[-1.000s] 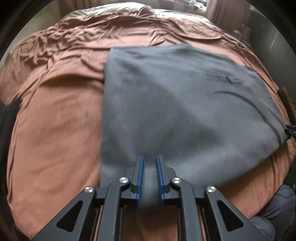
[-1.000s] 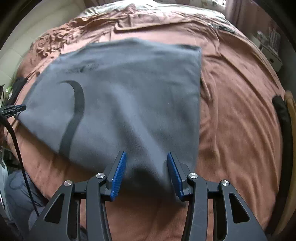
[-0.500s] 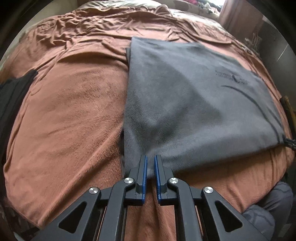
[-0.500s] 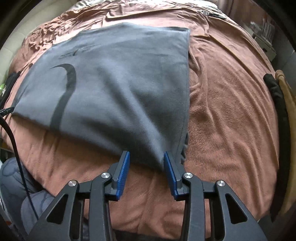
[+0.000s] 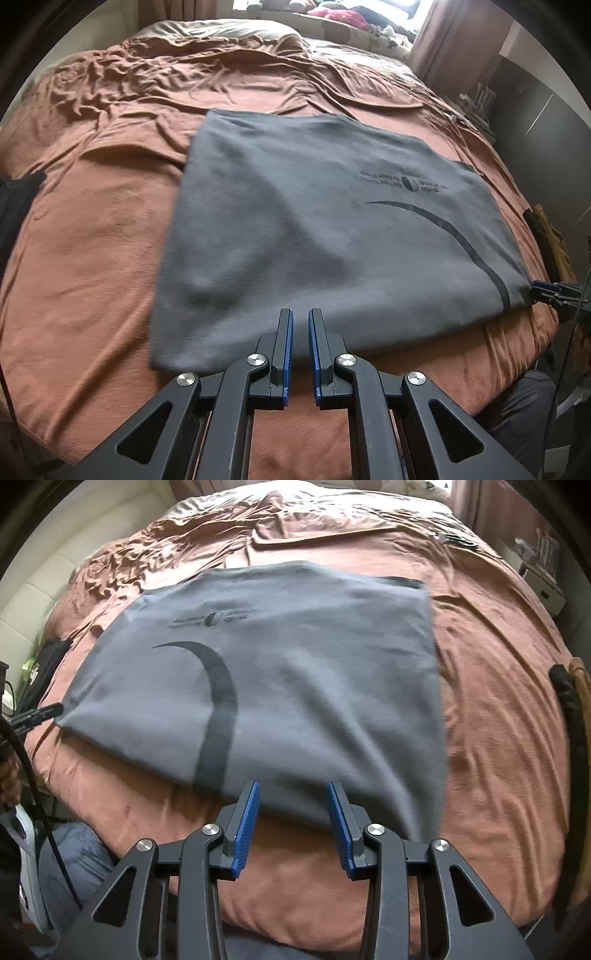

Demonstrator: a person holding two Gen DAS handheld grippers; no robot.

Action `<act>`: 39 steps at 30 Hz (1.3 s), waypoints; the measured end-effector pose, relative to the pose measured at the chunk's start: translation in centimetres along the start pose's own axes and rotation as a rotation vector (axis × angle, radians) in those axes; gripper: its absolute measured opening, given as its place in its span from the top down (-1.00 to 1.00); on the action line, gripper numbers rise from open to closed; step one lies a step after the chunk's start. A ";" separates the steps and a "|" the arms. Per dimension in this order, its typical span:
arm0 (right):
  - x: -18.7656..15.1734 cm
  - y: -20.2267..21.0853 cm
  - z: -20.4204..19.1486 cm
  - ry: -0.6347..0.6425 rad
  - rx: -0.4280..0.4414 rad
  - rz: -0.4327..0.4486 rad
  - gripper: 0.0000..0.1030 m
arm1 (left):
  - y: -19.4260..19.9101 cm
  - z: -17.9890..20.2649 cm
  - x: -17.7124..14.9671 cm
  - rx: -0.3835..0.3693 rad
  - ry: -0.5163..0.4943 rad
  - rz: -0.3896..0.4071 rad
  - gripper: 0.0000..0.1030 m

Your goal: Fold small clothes

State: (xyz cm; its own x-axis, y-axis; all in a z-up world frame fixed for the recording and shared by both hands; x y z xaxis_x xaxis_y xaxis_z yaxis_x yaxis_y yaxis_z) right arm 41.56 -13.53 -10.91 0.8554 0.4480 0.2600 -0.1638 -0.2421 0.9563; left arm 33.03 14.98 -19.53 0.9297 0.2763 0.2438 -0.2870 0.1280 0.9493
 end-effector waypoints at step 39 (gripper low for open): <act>-7.1 -2.4 5.7 -0.518 0.391 0.215 -0.03 | -0.1 -8.4 -6.9 -0.348 0.521 0.100 0.41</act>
Point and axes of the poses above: each gripper's, at about its wrist camera, not at the fingertips, and y roughly against the way its jaws point, z to its right, x to its top, the point moved 6 cm from there along -y, roughly the way its jaws point, and after that the axes turned 15 degrees about -z, right-handed, at the moved point
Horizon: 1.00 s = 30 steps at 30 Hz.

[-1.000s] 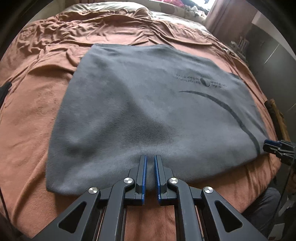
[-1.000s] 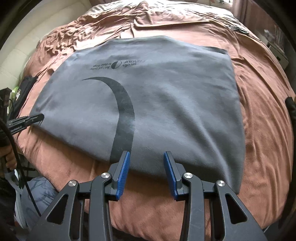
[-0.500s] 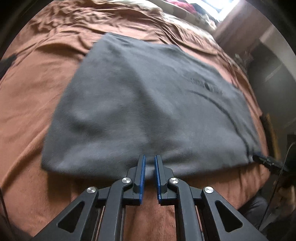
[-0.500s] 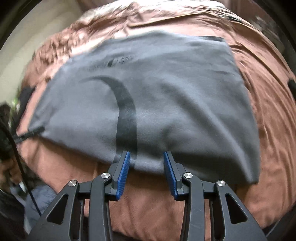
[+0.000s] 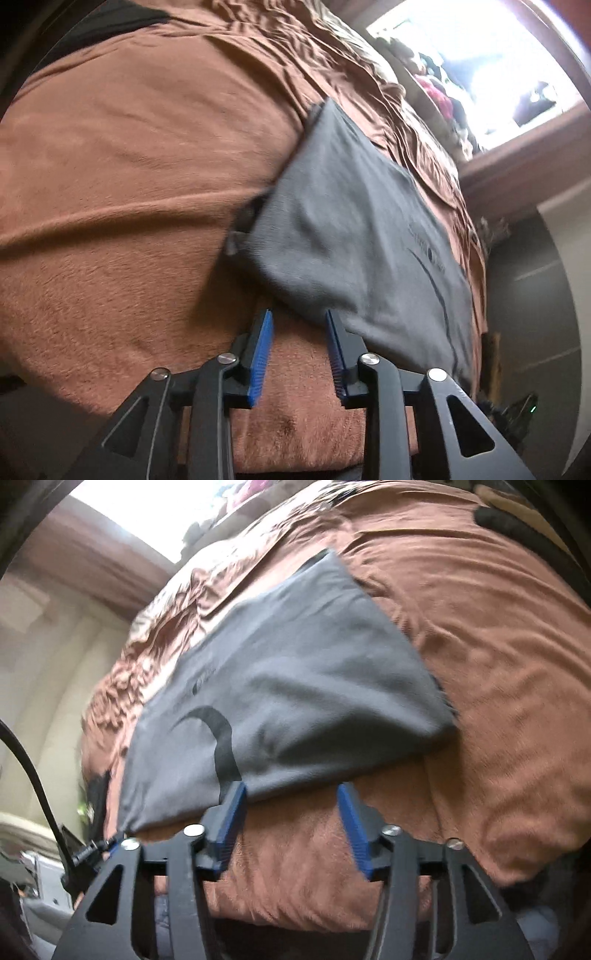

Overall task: Fold small clothes
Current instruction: 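Roll both tools and grasp the shirt's side edge with both grippers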

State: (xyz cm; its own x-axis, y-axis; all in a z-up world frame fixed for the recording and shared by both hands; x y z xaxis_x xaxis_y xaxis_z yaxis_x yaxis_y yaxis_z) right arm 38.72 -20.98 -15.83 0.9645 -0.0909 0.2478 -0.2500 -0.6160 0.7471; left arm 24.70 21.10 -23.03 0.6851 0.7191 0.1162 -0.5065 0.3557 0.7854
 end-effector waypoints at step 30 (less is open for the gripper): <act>-1.8 -0.5 6.0 -0.400 0.189 0.277 0.17 | -1.7 -1.4 4.4 0.062 0.144 0.118 0.49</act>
Point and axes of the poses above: each gripper's, at about its wrist camera, not at the fingertips, and y roughly against the way its jaws point, z to its right, x to its top, the point moved 6 cm from there along -y, roughly the way its jaws point, and after that the axes turned 15 degrees about -z, right-handed, at the moved point
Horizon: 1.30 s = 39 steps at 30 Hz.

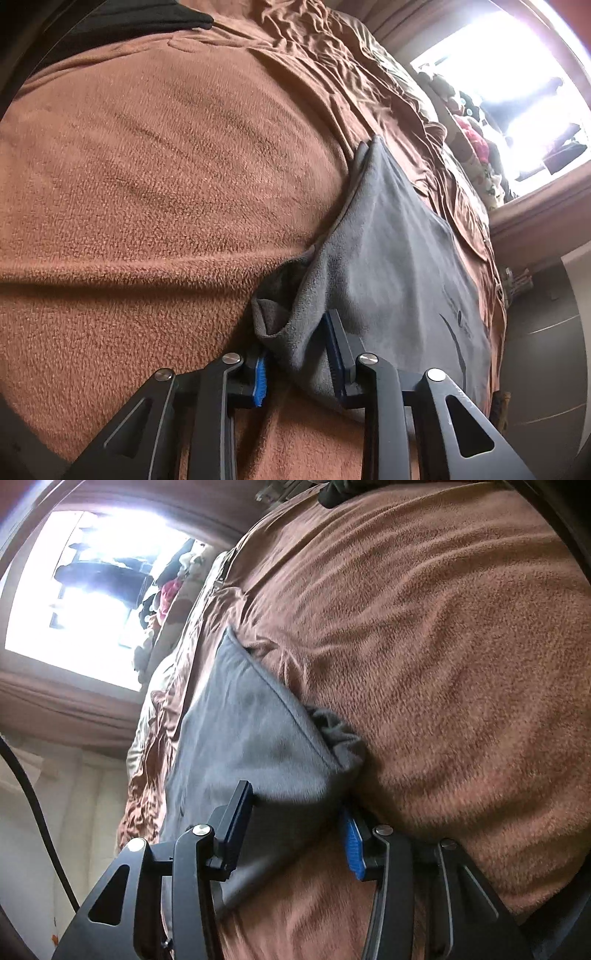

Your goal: Fold small clothes

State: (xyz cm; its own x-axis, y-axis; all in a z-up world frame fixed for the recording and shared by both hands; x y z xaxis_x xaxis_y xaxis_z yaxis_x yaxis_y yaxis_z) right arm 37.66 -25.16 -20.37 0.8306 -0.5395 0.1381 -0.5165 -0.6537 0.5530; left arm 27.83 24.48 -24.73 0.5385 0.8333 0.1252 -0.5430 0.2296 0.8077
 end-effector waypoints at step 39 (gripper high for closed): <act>-3.3 8.5 -5.1 0.318 -0.103 -0.014 1.00 | 5.0 -1.2 -4.3 -0.173 -0.103 0.005 0.88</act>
Point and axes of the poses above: each gripper's, at about its wrist camera, not at the fingertips, and y roughly against the way its jaws point, z to its right, x to its top, the point moved 6 cm from there along -y, roughly the way its jaws point, and after that the axes turned 15 degrees about -z, right-handed, at the moved point
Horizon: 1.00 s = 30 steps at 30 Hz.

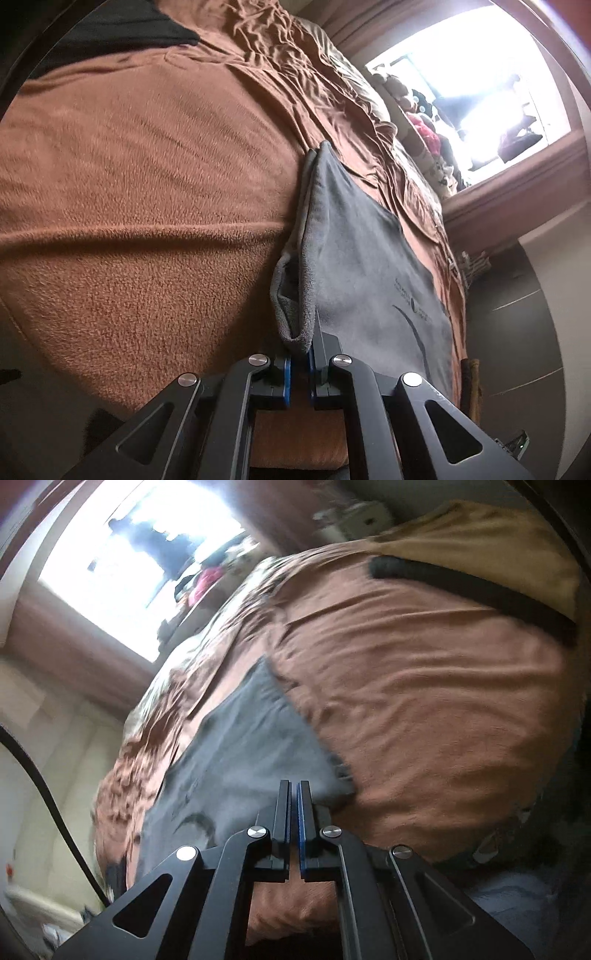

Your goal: Fold small clothes

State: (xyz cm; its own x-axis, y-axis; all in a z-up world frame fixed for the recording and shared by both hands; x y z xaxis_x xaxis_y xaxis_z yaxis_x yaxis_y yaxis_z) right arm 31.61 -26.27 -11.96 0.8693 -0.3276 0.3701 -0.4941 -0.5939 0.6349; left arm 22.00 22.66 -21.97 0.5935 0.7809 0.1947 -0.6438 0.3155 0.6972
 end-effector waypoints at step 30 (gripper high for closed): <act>-2.3 -22.1 -17.7 0.510 0.058 -0.608 1.00 | -0.3 0.5 -0.1 -0.176 0.039 0.017 0.88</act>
State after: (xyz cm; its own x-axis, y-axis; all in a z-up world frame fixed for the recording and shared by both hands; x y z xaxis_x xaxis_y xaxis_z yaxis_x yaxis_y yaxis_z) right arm 40.28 0.62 -14.83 0.8670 0.4347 0.2435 0.0790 -0.6024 0.7943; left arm 22.38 22.22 -21.80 0.5648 0.8062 0.1759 -0.7302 0.3889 0.5618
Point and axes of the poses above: each gripper's, at about its wrist camera, not at the fingertips, and y roughly against the way its jaws point, z to its right, x to its top, the point moved 6 cm from there along -y, roughly the way its jaws point, and after that the axes turned 15 degrees about -z, right-handed, at the moved point
